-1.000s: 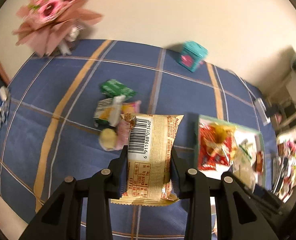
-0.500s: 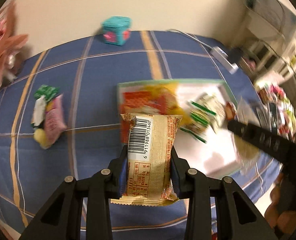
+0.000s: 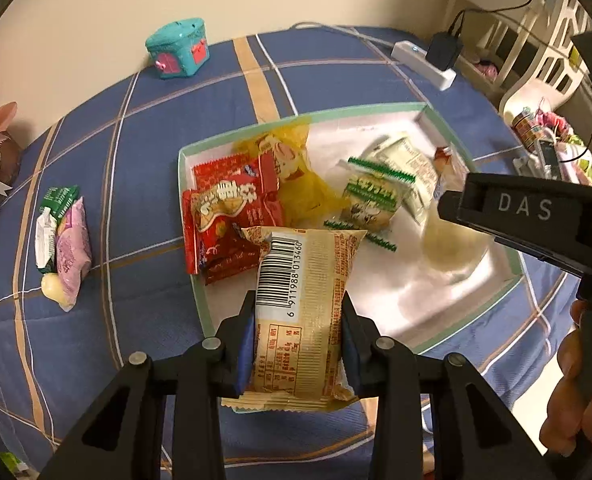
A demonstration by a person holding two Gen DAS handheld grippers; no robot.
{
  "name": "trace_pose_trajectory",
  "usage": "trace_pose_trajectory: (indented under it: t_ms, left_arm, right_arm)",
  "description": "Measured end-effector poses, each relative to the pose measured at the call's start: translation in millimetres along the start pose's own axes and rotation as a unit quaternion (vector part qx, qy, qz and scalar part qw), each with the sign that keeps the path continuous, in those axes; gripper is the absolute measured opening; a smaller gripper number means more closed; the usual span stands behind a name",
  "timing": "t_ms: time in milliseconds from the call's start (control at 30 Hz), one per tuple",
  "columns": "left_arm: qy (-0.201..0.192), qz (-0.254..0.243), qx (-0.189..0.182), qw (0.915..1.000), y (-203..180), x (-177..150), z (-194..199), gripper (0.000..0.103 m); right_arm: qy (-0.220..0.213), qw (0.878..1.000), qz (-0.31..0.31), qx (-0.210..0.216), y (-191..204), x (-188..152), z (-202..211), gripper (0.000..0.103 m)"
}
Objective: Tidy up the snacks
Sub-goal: 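Carry both packets into the white tray and open both tools, then move both open tools back toward the pink Swiss roll packet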
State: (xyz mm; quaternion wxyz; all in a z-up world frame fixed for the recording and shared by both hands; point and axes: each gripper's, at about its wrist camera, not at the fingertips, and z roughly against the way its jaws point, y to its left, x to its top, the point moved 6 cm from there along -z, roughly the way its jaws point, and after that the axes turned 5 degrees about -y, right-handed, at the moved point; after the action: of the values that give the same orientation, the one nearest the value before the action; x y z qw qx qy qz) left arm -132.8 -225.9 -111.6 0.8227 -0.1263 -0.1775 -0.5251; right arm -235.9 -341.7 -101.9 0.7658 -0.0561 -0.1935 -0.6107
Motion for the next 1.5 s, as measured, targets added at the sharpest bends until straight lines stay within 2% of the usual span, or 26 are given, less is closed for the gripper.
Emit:
trace_pose_trajectory:
  t_ms: [67, 133, 167, 200, 233, 333, 367, 433, 467, 533, 633, 733, 967, 1100, 1367, 1467, 1500]
  left_arm:
    - [0.012, 0.003, 0.0, 0.9999, 1.4, -2.9, -8.4, 0.038]
    - [0.02, 0.007, -0.004, 0.9998, 1.9, -5.1, -14.2, 0.041]
    - [0.024, 0.013, -0.004, 0.9996, 3.2, -5.9, -16.7, 0.05]
    - [0.027, 0.017, -0.003, 0.9995, 4.5, -6.5, -18.0, 0.064]
    - [0.03, 0.022, -0.003, 0.9993, 6.0, -7.1, -19.2, 0.068]
    - [0.03, 0.026, -0.003, 0.9992, 8.6, -7.2, -18.3, 0.07]
    - [0.031, 0.028, 0.0, 0.9991, 10.6, -7.3, -17.9, 0.074]
    - [0.033, 0.034, 0.007, 0.9988, 15.4, -7.7, -17.4, 0.078]
    - [0.036, 0.04, 0.012, 0.9985, 19.1, -8.4, -17.4, 0.078]
    - [0.039, 0.049, 0.018, 0.9979, 25.1, -8.6, -16.8, 0.078]
    - [0.033, 0.072, 0.028, 0.9964, 40.2, -7.4, -13.5, 0.085]
    - [0.026, 0.096, 0.041, 0.9942, 56.2, -6.4, -10.4, 0.086]
    - [-0.002, 0.182, 0.084, 0.9798, 111.4, -5.7, 5.3, 0.087]
    - [-0.016, 0.221, 0.095, 0.9704, 141.3, -7.0, 17.0, 0.087]
    - [-0.024, 0.257, 0.118, 0.9588, 185.6, -12.7, 26.6, 0.088]
    - [-0.024, 0.269, 0.125, 0.9547, 199.9, -17.2, 28.5, 0.097]
    - [-0.024, 0.273, 0.125, 0.9535, 203.9, -19.1, 29.0, 0.097]
  right_arm:
    - [0.012, 1.0, 0.007, -0.002, 2.4, -3.8, -5.1, 0.059]
    - [0.017, 1.0, 0.016, -0.008, 5.7, -5.9, -7.1, 0.065]
    - [0.017, 1.0, 0.016, -0.009, 6.5, -6.2, -7.8, 0.069]
    - [0.018, 1.0, 0.016, -0.01, 7.0, -6.9, -8.6, 0.078]
    - [0.018, 1.0, 0.015, -0.011, 7.1, -7.5, -9.5, 0.084]
    - [0.021, 1.0, 0.014, -0.014, 6.6, -8.3, -11.5, 0.086]
    - [0.021, 1.0, 0.013, -0.014, 5.6, -7.5, -11.8, 0.088]
    - [0.02, 1.0, 0.011, -0.014, 5.3, -6.6, -12.4, 0.101]
    - [0.017, 1.0, 0.01, -0.014, 5.0, -6.6, -11.8, 0.103]
    - [0.014, 1.0, 0.01, -0.013, 5.9, -5.0, -10.0, 0.103]
    - [0.011, 1.0, 0.013, -0.009, 7.8, -5.0, -7.6, 0.103]
    - [0.009, 1.0, 0.017, -0.01, 11.0, -5.2, -5.4, 0.103]
    - [0.0, 0.999, 0.039, -0.004, 26.9, -7.4, 0.9, 0.103]
    - [-0.009, 0.998, 0.061, 0.0, 40.5, -10.1, 7.7, 0.103]
    - [-0.025, 0.995, 0.097, 0.011, 67.5, -17.7, 21.8, 0.103]
    - [-0.03, 0.993, 0.114, 0.016, 80.8, -22.3, 25.7, 0.103]
    - [-0.03, 0.992, 0.119, 0.018, 85.4, -24.1, 26.0, 0.103]
